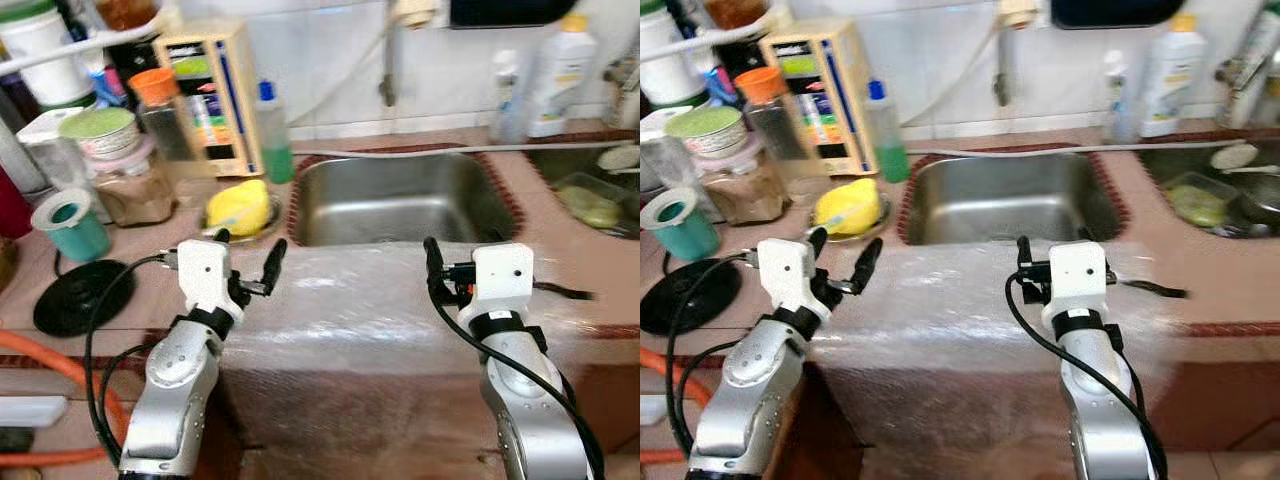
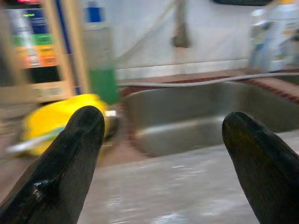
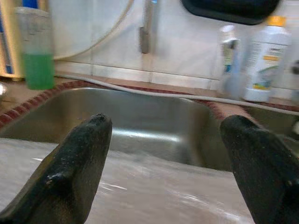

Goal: Kitchen organization

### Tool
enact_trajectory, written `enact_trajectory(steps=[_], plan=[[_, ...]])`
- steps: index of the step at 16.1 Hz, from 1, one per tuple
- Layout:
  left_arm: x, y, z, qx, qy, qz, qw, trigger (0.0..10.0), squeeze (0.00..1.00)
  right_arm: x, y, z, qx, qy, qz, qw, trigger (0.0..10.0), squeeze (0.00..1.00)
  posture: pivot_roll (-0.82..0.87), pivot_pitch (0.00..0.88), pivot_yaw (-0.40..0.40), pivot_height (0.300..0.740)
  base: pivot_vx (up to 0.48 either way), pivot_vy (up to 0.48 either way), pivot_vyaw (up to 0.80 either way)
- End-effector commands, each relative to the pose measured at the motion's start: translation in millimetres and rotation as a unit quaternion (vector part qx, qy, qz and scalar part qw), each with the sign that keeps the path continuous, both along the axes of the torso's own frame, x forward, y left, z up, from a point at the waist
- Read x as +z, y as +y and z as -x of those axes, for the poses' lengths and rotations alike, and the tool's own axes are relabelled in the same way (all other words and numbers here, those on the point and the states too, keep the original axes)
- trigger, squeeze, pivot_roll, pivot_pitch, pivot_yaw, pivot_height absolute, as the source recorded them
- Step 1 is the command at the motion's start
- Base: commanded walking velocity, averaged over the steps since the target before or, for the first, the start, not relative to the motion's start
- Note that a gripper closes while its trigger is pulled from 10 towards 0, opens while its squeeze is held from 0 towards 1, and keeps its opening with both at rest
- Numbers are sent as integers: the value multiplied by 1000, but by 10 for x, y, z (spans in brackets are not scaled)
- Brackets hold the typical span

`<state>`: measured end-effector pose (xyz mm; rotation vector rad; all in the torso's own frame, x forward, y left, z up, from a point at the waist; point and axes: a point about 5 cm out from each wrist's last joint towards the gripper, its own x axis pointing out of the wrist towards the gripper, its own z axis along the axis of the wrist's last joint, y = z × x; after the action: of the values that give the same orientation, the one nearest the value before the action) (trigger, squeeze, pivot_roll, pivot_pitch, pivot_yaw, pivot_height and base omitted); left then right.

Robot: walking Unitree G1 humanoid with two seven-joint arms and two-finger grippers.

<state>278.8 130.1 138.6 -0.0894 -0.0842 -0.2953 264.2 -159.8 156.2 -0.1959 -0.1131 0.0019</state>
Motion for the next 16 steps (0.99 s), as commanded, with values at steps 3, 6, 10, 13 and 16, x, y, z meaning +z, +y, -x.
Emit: enact_trajectory(steps=[3,6,10,13,16], plan=[[9,38,5,3,2,-10,1000,10000,0,41,1,12,-1,-6,-2,1000,10000,0,-51,0,109,740,0,-480,0],[6,48,8,7,4,-1,1000,10000,0,33,16,18,1,-5,-4,1000,10000,0,-47,0,109,740,0,-270,0],[30,66,-18,13,0,-6,1000,10000,0,75,29,-1,3,-14,-1,1000,10000,0,-43,0,114,740,0,0,0],[34,58,-31,13,0,-4,1000,10000,0,88,47,1,7,-17,-2,1000,10000,0,-52,0,102,740,0,0,294],[5,-10,-27,18,0,10,1000,10000,0,95,-3,6,12,-12,7,1000,10000,0,-71,0,61,740,0,0,0]])
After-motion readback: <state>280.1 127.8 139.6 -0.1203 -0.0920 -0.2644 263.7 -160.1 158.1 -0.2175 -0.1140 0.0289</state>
